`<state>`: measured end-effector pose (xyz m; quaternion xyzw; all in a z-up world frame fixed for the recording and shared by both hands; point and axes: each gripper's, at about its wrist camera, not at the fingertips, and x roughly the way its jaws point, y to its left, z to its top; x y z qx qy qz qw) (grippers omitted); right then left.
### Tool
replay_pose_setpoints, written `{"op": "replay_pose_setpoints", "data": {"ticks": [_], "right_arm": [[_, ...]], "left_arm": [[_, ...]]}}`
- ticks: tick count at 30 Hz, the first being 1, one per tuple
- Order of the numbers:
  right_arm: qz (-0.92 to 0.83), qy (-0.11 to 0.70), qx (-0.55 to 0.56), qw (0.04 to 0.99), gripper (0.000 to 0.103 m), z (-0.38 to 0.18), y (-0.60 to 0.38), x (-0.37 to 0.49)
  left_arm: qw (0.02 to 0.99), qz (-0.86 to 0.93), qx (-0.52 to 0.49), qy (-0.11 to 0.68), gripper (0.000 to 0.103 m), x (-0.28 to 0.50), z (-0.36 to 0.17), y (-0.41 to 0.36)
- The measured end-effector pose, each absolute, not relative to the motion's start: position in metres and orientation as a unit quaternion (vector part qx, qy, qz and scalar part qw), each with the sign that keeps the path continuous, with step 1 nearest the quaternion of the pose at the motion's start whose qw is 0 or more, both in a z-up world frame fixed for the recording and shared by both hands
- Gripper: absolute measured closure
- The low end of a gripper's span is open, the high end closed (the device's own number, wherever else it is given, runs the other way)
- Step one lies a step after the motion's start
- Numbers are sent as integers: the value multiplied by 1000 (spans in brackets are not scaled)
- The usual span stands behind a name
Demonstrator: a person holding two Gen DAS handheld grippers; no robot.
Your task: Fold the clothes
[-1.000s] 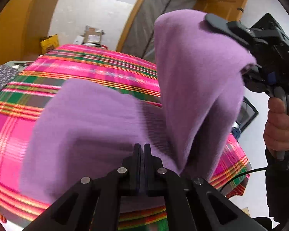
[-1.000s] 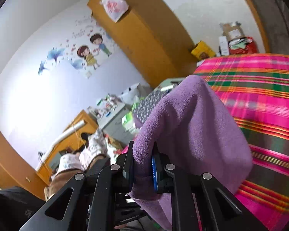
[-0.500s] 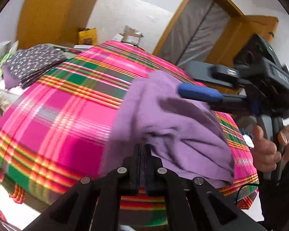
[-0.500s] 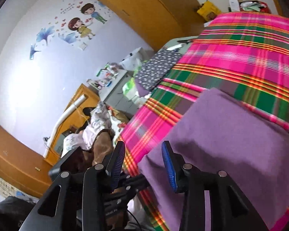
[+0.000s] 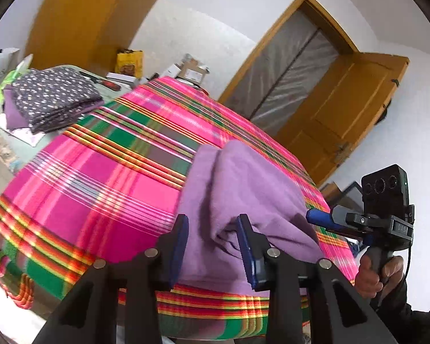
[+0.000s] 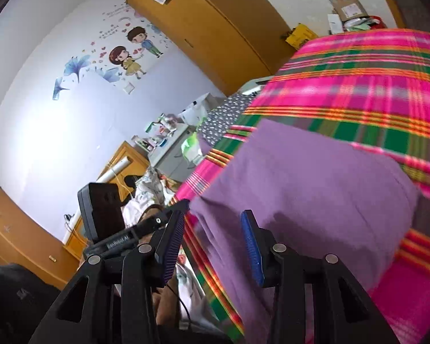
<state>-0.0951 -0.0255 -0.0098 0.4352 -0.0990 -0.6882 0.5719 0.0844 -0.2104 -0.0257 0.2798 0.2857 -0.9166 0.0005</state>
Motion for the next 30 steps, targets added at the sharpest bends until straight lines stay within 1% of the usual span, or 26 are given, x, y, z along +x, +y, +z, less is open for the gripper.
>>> {"op": "replay_pose_setpoints", "data": {"ticks": [5,6,7,8,10,12,14,19,22,25,28,29,30], "right_arm": [[-693,-105,427,571,60,-13,-3,-92],[-694,-107,428,569,60,-15,0,-92],[-694,-108,429,568,60,-17,2,-93],[-694,-111,430,567,61,-18,5,-93],[-692,-122,428,569,61,-20,11,-93],[-691,-136,422,570,65,-21,19,-94],[-693,-148,419,568,66,-22,26,-96],[-701,-128,429,555,67,-31,38,-94],[-707,-124,437,542,66,-38,46,-92],[-722,-144,432,520,66,-40,60,-96],[-744,-166,425,489,63,-40,72,-106],[-751,-174,423,477,63,-40,77,-110],[-756,-175,421,469,63,-40,79,-113]], "left_arm": [[0,-912,296,284,68,77,-34,-203],[-4,-912,290,291,71,76,-34,-204],[-10,-912,282,299,78,76,-33,-205],[-14,-910,277,307,93,77,-32,-207],[-17,-909,264,321,93,79,-31,-211],[-17,-909,259,327,94,81,-30,-215],[-19,-908,257,330,94,84,-30,-218],[-17,-899,286,332,94,84,-44,-225],[-7,-892,304,335,92,86,-48,-229],[24,-906,288,310,91,95,-31,-227],[17,-921,273,278,91,95,-10,-211],[5,-923,272,272,88,92,-5,-203],[-8,-926,270,265,83,89,0,-194]]}}
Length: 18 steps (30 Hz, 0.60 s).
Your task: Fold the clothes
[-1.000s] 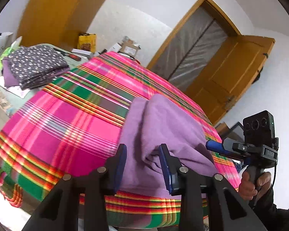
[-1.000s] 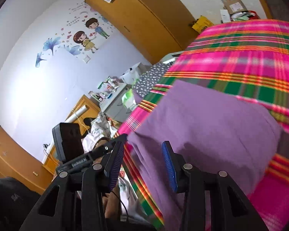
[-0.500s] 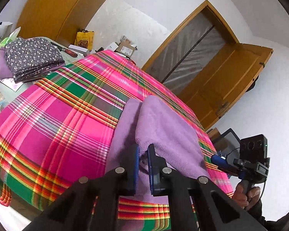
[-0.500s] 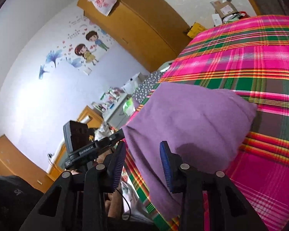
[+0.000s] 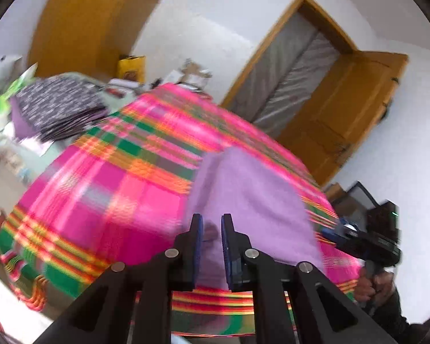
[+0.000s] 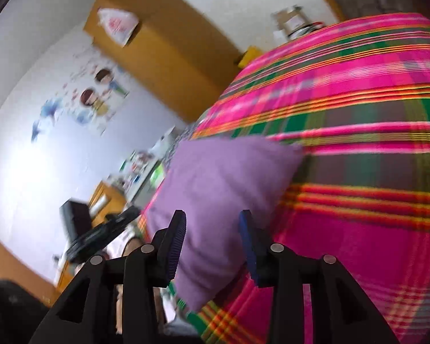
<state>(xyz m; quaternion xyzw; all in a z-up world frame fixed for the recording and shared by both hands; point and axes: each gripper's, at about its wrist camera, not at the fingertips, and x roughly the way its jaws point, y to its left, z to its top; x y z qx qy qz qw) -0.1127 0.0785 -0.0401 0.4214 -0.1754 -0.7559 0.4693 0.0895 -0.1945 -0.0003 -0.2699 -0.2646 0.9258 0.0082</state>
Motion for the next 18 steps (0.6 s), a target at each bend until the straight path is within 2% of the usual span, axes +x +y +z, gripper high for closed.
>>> {"op": "replay_pose_setpoints", "data": {"ticks": [2,6,11,13,14,15,18], "right_arm": [[-763,-180,419,458,63,-39,80,-118],[-780,-178,425,424,62,-42,82,-135],[-751,-217,464,417,61,-60,77,-167],[-746,-206,477,418,64,-65,66,-175],[-743,-200,483,418,72,-67,61,-178],[-744,-193,487,416,74,-69,57,-181],[-747,-182,488,414,75,-71,50,-185]], "left_arm": [[44,929,-273,-245,77,78,5,-170],[106,925,-297,-213,77,50,3,-123],[154,917,-332,-160,77,20,-5,-72],[154,911,-352,-148,77,14,-13,-64],[153,909,-360,-146,77,13,-17,-62],[154,909,-359,-146,77,15,-18,-62],[159,904,-367,-153,77,23,-20,-68]]}}
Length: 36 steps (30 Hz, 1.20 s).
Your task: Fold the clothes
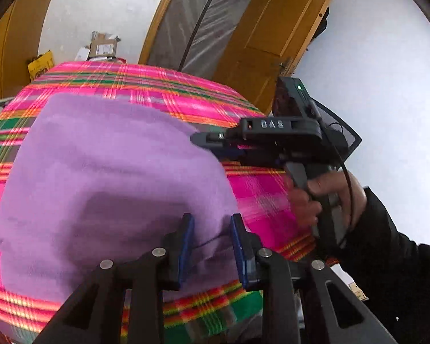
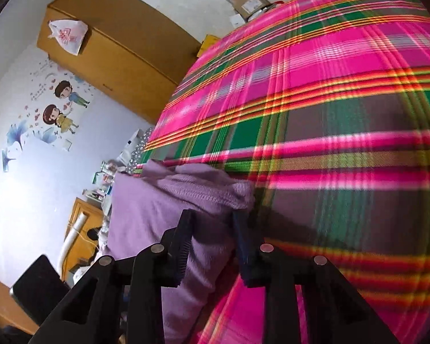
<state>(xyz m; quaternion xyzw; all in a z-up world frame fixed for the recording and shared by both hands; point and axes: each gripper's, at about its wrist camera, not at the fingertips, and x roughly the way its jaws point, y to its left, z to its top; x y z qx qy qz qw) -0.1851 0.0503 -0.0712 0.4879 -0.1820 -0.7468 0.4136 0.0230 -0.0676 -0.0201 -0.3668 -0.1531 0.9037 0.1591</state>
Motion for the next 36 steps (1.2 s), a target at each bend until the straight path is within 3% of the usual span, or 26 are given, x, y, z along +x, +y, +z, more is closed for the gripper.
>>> {"op": "replay_pose_setpoints", "data": {"ticks": [6,16,26,36], "right_arm": [[-755,-163,467,431,72,-61,64,-165],[-739,-28,425,521,72,-56,92,-50],[-750,64,367,546,85,-48,67,-23],[-747,134,339,556,99,-48,51,-10]], "left_arm": [[153,903,-363,-172,77,33,-17,-84],[77,902,-355,-233,77,12,-16,-137],[164,904,-362,-157,77,26,-9,-78],[158,899,-374,-161,77,36,-13,-76]]}}
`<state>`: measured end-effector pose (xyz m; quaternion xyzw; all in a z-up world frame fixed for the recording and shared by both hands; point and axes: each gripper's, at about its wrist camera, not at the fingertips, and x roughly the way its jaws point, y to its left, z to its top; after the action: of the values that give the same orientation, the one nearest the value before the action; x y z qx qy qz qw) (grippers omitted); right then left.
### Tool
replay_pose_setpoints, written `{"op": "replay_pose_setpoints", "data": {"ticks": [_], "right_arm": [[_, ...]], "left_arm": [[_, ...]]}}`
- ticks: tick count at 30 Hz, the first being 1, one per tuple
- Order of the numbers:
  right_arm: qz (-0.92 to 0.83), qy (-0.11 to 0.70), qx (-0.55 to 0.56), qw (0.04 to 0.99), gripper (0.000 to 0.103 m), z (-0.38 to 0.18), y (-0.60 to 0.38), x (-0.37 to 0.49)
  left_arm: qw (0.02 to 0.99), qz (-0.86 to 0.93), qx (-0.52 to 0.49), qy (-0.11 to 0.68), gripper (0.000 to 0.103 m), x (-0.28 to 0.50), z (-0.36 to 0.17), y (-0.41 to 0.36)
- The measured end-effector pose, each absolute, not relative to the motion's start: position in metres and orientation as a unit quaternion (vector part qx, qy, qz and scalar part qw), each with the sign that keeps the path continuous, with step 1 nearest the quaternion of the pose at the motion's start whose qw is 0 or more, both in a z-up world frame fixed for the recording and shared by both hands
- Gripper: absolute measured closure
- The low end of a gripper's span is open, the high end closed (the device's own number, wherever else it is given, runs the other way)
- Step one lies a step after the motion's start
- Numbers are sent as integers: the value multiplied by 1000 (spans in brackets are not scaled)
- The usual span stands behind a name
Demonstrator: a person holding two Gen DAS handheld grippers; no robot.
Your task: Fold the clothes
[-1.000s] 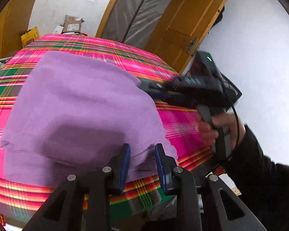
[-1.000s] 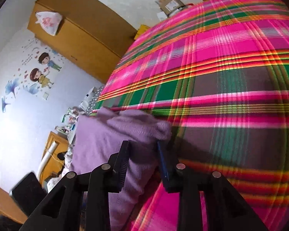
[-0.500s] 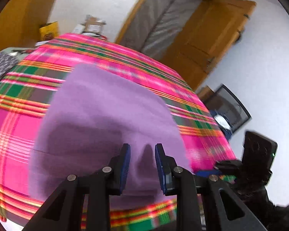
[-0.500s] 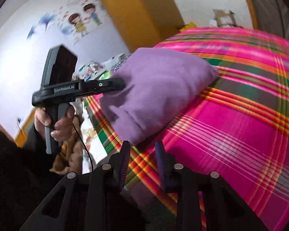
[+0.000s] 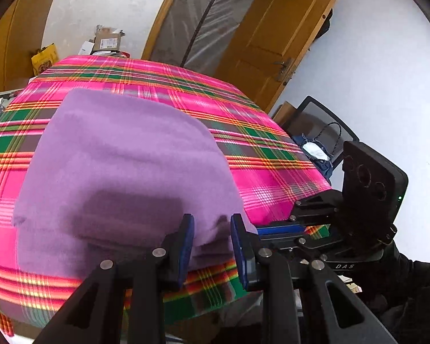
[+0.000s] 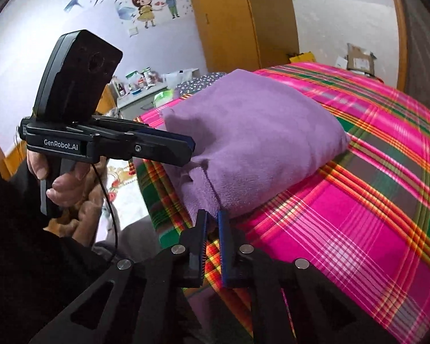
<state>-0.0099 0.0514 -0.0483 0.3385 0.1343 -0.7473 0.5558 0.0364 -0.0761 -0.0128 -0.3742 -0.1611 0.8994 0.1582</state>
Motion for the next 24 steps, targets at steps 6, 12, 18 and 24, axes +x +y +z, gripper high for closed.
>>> {"op": "replay_pose_setpoints", "data": {"ticks": [6,12,18,24], "right_arm": [[-735,145,337,570,103,-52,51,0],[-761,103,318,555,96,-35,72,-17],[-748,154,323,559,93,-51,47,-11],[-725,164,330,583,96,-59,39,0]], "left_arm": [[163,894,-382,-168,77,43,-17,-71],[172,891,-383,-174,77,46,-16,-62],[153,895,-374,-188,77,45,-14,-71],[116,904,-360,-199,77,44,-10,-96]]}}
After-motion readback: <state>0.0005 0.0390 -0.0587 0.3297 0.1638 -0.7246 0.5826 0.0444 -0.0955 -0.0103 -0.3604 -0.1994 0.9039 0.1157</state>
